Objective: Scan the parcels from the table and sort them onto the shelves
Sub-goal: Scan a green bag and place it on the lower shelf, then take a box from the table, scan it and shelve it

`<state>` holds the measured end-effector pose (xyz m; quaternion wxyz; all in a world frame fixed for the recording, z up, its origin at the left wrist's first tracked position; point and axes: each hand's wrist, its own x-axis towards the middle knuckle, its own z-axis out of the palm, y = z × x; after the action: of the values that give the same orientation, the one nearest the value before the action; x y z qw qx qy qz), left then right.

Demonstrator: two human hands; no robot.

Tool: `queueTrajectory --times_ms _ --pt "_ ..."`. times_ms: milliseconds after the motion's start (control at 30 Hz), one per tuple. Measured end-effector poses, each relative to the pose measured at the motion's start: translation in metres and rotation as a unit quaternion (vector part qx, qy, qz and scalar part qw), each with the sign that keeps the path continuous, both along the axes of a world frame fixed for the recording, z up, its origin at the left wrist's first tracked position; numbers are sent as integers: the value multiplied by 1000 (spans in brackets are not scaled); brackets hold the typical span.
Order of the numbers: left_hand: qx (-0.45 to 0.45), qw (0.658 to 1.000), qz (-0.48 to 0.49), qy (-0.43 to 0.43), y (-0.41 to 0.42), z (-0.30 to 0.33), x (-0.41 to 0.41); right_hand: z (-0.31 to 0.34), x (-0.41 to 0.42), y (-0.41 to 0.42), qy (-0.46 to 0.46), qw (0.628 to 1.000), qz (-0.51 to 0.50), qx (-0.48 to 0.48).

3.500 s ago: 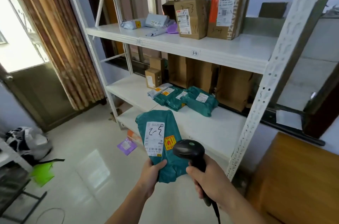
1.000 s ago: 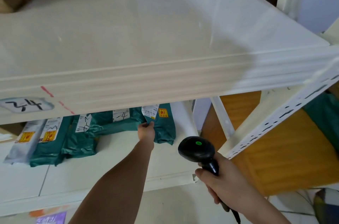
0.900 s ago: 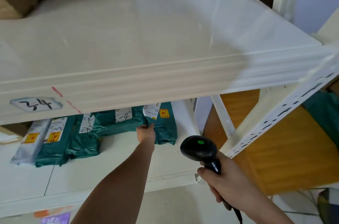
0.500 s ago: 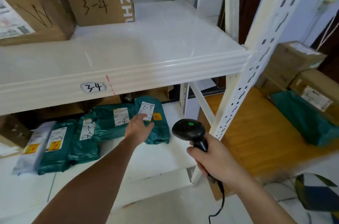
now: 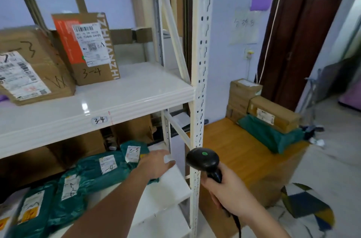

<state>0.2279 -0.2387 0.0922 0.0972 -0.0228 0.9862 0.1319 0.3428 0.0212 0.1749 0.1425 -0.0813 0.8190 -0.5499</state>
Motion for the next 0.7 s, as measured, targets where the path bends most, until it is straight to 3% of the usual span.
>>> queueTrajectory --times_ms 433,700 --pt "9 993 -80 -83 229 16 -8 16 50 201 40 992 -115 16" --pt "23 992 -110 -57 363 8 -32 9 50 313 53 984 -171 -1"
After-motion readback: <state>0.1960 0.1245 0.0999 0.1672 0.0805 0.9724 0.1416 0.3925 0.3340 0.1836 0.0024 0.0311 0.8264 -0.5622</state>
